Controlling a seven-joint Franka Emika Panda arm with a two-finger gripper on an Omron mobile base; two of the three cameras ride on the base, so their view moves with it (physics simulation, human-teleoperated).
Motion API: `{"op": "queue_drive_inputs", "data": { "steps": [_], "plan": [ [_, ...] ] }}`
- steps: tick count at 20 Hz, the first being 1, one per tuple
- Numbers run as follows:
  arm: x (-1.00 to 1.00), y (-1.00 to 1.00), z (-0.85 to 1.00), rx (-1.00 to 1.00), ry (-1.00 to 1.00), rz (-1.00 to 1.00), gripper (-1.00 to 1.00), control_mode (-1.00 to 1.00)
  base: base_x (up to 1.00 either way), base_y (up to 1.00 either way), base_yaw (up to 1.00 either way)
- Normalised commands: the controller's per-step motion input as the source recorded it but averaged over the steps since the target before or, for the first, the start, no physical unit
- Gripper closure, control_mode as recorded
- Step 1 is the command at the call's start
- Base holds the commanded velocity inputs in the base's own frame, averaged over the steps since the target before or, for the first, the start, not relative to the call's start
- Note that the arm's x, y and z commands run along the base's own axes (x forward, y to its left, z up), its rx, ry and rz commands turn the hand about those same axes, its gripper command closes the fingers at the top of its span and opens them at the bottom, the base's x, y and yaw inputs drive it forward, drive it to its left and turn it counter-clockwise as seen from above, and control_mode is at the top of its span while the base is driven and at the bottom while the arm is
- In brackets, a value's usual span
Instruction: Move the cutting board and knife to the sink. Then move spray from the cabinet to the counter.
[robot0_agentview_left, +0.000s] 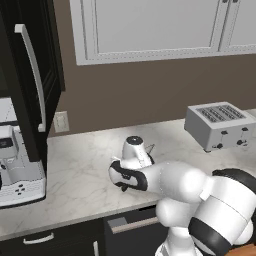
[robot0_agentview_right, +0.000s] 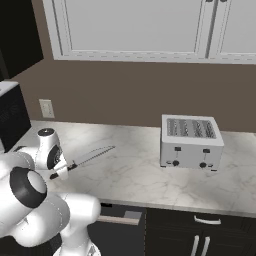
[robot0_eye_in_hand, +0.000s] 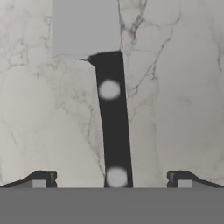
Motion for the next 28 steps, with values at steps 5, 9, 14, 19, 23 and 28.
{"op": "queue_drive_inputs", "data": {
  "steps": [5,9,14,19,23,28],
  "plan": [
    [0.02,0.09,-0.16,0.02,0.01,0.00,-1.00,-1.00,0.00,0.00,0.00],
    [0.04,0.04,-0.12,0.00,0.02,0.00,-1.00,-1.00,0.00,0.00,0.00],
    [0.04,0.06,-0.16,0.00,0.01,0.00,-1.00,-1.00,0.00,0.00,0.00],
    [0.03,0.07,-0.18,0.00,0.01,0.00,-1.00,-1.00,0.00,0.00,0.00],
    [0.00,0.06,-0.25,0.00,0.00,0.00,-1.00,-1.00,0.00,0.00,0.00],
    [0.00,0.05,-0.30,0.00,0.00,0.00,-1.00,-1.00,0.00,0.00,0.00]
  ]
}}
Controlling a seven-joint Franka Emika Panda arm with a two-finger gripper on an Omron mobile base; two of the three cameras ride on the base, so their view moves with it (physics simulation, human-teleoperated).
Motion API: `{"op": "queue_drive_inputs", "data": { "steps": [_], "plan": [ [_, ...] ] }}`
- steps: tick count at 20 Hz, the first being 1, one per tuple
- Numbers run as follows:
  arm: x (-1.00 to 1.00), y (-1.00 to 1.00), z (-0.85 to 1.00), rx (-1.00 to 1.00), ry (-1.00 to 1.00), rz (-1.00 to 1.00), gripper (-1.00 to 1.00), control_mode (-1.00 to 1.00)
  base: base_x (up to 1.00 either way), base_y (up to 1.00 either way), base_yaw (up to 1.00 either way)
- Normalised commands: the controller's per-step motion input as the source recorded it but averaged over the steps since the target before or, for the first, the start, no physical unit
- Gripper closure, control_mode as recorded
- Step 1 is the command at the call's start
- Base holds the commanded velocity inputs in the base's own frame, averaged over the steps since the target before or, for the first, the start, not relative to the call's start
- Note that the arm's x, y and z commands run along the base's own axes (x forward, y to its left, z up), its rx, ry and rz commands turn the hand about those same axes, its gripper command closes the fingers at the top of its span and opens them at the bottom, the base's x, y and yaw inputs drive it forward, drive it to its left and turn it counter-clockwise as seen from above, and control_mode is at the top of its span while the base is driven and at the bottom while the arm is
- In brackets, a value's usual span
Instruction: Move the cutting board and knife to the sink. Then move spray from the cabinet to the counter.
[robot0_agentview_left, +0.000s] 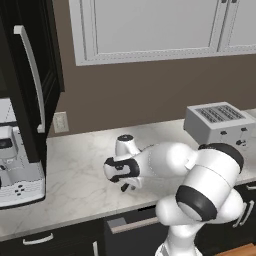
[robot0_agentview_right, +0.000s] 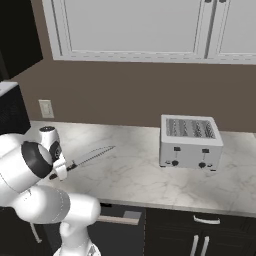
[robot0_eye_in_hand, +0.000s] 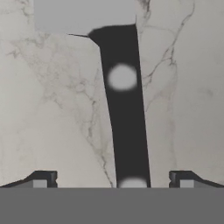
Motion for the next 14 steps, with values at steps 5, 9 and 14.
{"op": "queue_drive_inputs", "data": {
  "steps": [5,9,14],
  "plan": [
    [-0.01,0.04,-0.36,0.01,0.00,0.00,-1.00,-1.00,0.00,0.00,0.00],
    [-0.07,0.00,-0.41,0.06,-0.01,0.00,1.00,-1.00,0.00,0.00,0.00],
    [-0.10,0.00,-0.49,0.07,-0.11,0.00,1.00,-1.00,0.00,0.00,0.00]
  ]
}}
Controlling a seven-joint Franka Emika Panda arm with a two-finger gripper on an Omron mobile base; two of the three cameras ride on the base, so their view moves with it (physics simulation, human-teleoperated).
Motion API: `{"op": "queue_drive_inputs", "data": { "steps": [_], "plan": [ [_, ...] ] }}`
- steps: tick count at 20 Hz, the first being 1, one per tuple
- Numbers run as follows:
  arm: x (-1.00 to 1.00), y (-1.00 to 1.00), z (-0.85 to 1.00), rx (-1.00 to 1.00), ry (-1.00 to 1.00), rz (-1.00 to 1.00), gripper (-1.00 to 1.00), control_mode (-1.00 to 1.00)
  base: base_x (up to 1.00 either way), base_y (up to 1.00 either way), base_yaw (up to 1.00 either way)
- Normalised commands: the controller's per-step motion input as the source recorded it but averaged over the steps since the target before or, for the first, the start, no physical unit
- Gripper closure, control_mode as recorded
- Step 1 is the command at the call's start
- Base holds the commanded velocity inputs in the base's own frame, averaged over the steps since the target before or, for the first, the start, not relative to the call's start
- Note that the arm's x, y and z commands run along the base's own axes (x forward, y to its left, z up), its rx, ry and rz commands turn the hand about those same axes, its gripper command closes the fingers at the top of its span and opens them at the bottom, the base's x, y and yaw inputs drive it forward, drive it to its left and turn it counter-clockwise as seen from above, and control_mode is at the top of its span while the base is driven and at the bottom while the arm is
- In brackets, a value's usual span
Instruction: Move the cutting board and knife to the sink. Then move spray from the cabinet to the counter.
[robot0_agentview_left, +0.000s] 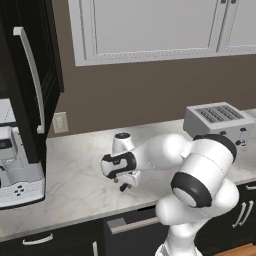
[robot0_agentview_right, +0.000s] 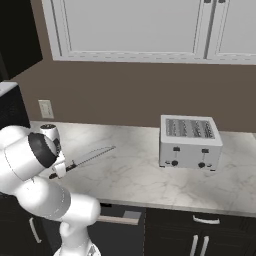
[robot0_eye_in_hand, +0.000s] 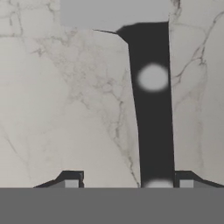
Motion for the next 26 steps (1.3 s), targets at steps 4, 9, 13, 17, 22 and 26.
{"op": "queue_drive_inputs", "data": {
  "steps": [4,9,13,17,22,26],
  "plan": [
    [-0.11,0.00,-0.48,0.06,-0.17,-0.01,1.00,-1.00,0.00,0.00,0.00],
    [-0.12,-0.01,-0.44,0.03,-0.21,-0.04,1.00,-1.00,0.00,0.00,0.00],
    [-0.13,0.00,-0.34,0.02,-0.27,-0.06,1.00,-1.00,0.00,0.00,0.00],
    [-0.04,0.00,-0.19,0.07,-0.24,-0.08,1.00,-1.00,0.00,0.00,0.00],
    [0.00,0.00,-0.03,0.11,-0.05,-0.08,1.00,-1.00,0.00,0.00,0.00],
    [0.00,0.00,0.00,0.15,0.00,-0.02,1.00,-1.00,0.00,0.00,0.00]
  ]
}}
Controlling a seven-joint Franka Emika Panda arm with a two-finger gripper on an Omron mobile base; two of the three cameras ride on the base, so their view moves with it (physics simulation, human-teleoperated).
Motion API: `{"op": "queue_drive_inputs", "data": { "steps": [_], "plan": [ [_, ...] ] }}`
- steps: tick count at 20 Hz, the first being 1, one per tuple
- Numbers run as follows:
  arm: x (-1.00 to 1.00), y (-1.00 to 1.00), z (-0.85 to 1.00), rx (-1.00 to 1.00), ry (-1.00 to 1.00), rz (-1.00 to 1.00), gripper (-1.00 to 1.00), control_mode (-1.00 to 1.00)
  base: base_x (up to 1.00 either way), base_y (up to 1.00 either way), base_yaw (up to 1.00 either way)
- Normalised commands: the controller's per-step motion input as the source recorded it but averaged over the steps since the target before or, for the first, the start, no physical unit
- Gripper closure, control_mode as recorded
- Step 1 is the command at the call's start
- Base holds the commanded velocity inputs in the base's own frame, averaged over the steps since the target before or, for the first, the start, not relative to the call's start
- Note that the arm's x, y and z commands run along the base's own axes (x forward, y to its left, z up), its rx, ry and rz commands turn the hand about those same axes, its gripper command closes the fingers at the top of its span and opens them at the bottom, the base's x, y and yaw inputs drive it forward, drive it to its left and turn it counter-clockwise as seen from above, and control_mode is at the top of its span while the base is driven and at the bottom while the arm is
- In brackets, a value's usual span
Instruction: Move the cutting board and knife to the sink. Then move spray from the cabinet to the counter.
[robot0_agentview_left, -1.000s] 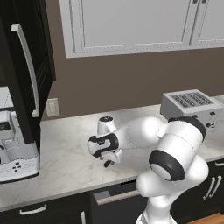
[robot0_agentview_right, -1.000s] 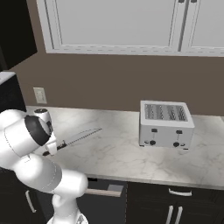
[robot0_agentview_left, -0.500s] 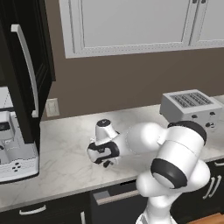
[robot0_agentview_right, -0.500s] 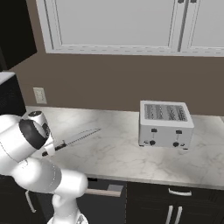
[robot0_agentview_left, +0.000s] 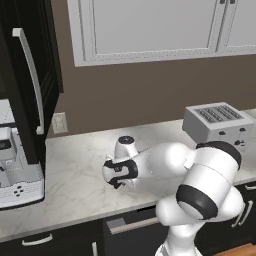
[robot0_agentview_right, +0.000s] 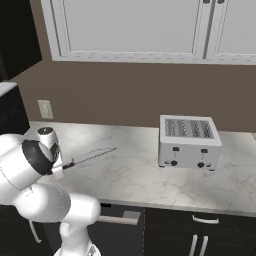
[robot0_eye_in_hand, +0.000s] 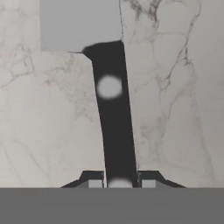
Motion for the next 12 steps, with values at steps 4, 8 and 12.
{"op": "queue_drive_inputs", "data": {
  "steps": [4,8,12],
  "plan": [
    [0.00,0.00,-0.01,0.13,0.04,0.00,1.00,-1.00,0.00,0.00,0.00],
    [0.00,0.00,-0.02,0.06,0.06,0.00,1.00,-1.00,0.00,0.00,0.00],
    [-0.04,0.00,0.04,0.02,0.06,0.00,1.00,-1.00,0.00,0.00,0.00]
  ]
}}
